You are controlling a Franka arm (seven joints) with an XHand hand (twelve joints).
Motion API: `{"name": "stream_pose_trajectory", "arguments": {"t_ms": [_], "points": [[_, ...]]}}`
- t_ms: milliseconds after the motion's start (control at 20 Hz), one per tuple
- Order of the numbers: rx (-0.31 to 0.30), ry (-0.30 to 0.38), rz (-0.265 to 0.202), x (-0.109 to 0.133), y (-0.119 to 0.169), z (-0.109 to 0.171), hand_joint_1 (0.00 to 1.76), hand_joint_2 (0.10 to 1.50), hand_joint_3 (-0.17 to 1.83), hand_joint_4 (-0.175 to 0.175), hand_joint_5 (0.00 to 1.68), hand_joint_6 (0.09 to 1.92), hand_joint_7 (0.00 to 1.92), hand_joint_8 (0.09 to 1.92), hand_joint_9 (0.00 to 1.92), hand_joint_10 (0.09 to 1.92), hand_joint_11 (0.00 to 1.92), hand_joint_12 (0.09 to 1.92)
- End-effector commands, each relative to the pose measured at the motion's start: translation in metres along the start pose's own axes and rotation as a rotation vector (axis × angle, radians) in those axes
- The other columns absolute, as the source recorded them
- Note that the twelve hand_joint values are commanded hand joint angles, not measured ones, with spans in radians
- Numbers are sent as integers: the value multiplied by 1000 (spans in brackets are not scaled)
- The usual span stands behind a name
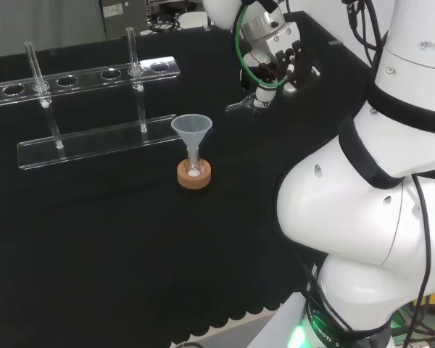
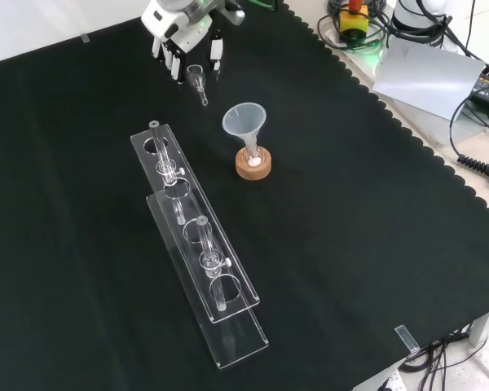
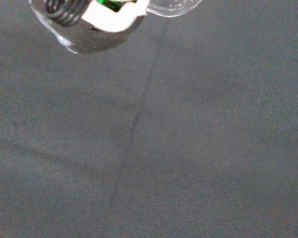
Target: Put the weighing funnel back on the table.
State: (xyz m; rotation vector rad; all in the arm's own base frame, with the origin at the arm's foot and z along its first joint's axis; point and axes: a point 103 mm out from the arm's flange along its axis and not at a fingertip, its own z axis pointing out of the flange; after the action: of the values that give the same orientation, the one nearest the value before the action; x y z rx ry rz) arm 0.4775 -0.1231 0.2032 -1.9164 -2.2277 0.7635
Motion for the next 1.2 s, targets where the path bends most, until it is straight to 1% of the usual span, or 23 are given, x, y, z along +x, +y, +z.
{"name": "stream_pose_trajectory", "arguments": {"t_ms": [50, 300, 650, 1200], "points": [[0, 38, -26, -2, 21, 33, 1060, 808, 552, 175, 1066, 981, 1029, 516, 1207, 295, 768, 1115], [-9, 66, -22, -2, 29, 53, 1060, 808, 551, 175, 1066, 982, 1029, 517, 1207, 295, 770, 1115], [-18, 95, -34, 2, 39, 75, 1061, 809, 550, 171, 1065, 982, 1029, 519, 1208, 294, 772, 1114], [-33, 116, -45, 11, 54, 91, 1063, 812, 546, 163, 1064, 983, 1027, 521, 1208, 293, 774, 1112]]}}
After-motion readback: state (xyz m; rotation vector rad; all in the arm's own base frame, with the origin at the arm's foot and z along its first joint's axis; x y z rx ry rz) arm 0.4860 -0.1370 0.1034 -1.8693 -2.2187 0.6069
